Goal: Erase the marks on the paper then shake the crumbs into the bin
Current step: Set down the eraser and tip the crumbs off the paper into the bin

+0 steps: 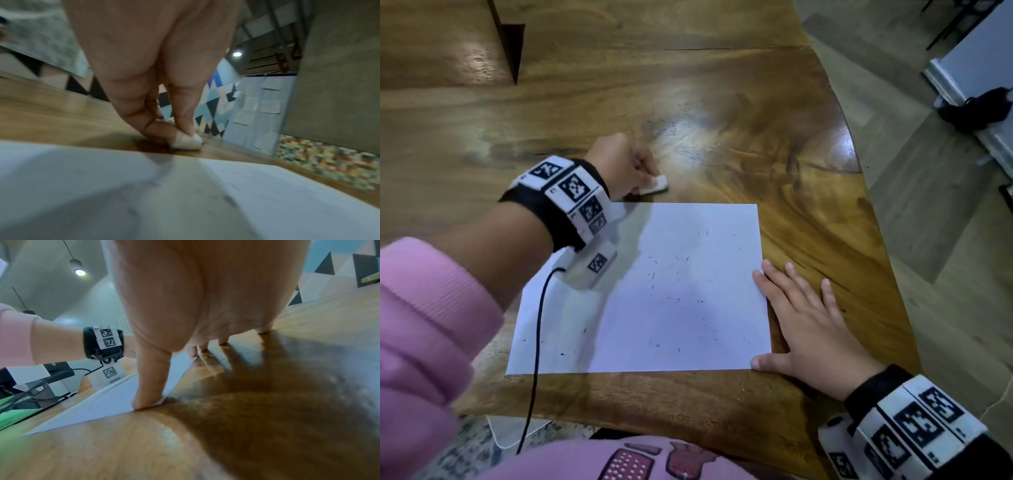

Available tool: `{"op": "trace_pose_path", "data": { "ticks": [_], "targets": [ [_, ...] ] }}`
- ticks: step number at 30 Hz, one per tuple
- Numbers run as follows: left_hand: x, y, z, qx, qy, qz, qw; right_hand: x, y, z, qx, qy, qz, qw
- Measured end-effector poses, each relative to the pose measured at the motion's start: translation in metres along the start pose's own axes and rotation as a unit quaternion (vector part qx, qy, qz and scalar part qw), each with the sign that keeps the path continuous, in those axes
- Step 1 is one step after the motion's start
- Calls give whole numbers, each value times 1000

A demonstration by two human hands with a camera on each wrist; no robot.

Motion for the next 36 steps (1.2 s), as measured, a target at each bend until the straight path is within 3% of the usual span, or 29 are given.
{"op": "trace_pose_path", "data": {
  "ticks": [6,9,13,15,18,22,32,36],
  "targets": [
    [-7,-9,-5,30,-62,-25,997,-1,0,0,1,8,3,1000],
    [-15,0,-10,47,-29,-42,998,-4,0,-2,14,12,7,1000],
    [-47,36,-24,125,-33,-73,989,-16,-3,-11,128,-35,15,991],
    [-71,66,-20,91,-100,-112,984,-23,-8,-13,185,-50,40,981],
    [-99,123,4,-32,-149,-205,967,-28,-16,-12,211,-74,107,969],
    [-95,160,19,-24,-150,-235,960,-32,-25,-11,195,-117,176,958],
    [-109,154,25,2,-30,-261,965,-40,-30,-5,219,-213,180,935],
    [-122,153,17,52,67,-264,961,-39,-29,-5,221,-208,172,937]
  ]
}}
Point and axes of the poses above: each hand's wrist, its own y-axis away from the middle knuckle, its own z-axis out of the palm, x = y × z, the point moved 4 cm from there along -y, towards the middle knuckle, and after that the axes turned 9 degrees about -y, right-handed, at the moved point
